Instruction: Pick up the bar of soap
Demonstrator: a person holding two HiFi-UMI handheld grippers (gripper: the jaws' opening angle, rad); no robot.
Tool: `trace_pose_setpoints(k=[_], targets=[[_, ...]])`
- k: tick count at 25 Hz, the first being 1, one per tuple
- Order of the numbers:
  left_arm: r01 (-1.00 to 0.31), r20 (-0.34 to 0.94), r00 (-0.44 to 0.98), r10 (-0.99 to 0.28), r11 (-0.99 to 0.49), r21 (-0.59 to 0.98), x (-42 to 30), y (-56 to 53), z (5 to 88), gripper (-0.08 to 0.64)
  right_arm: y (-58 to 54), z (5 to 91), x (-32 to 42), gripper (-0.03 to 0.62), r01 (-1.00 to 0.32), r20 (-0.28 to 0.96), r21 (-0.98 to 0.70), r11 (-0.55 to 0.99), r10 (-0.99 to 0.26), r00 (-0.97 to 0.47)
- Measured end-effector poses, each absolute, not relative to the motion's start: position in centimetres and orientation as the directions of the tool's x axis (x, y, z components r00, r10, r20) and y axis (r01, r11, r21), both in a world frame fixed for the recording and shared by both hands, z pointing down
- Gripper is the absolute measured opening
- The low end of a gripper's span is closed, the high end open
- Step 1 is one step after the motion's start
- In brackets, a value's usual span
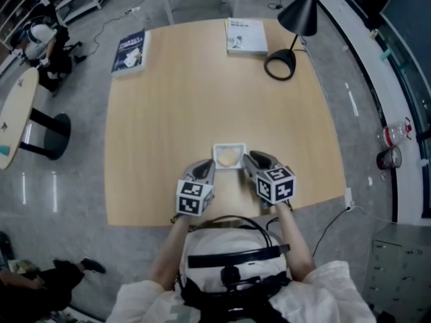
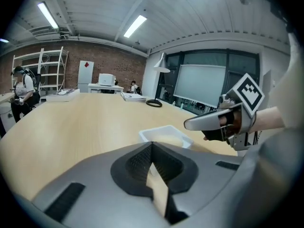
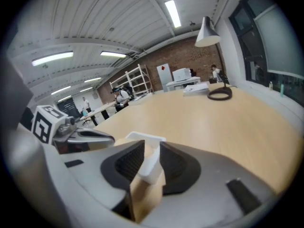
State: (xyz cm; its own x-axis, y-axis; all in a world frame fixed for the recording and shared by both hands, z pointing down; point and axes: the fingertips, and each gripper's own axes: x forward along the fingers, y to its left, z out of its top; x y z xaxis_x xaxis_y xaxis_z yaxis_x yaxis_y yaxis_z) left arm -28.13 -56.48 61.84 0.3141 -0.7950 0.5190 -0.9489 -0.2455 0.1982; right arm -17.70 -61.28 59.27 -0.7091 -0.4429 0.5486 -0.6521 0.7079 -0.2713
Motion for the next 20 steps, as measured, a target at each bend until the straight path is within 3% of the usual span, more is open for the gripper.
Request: trace_pose_setpoints(k=[4, 7, 10, 20], targets=[[-0.946, 0.529, 0.321, -0.786, -0.238, 0.22, -27.8, -56.5, 62.4, 0.005, -58.0, 57.9, -20.7, 0.149, -0.473, 0.522, -0.168, 0.865, -0.329, -0.787], [-0.943, 0.533, 0.325, -0.781, -0.224, 0.247, -27.8, -56.5, 62.6, 0.005, -56.1, 58.6, -22.3, 0.167, -0.37, 0.551, -0.105, 0.923, -0.255, -0.794], [-0.942, 0.549, 0.332, -0.767, -0.239, 0.235, -27.6, -56.5, 62.7, 0.005, -55.6, 59.2, -23.2, 0.195, -0.326, 0.572, -0.045, 0.944, -0.243, -0.783], [-0.94, 0.548, 0.336, -0.766, -0.236, 0.247, -27.6, -56.5, 62.6, 0.005, -56.6, 60.4, -24.3, 0.196, -0.255, 0.625, 0.066, 0.965, -0.239, -0.743]])
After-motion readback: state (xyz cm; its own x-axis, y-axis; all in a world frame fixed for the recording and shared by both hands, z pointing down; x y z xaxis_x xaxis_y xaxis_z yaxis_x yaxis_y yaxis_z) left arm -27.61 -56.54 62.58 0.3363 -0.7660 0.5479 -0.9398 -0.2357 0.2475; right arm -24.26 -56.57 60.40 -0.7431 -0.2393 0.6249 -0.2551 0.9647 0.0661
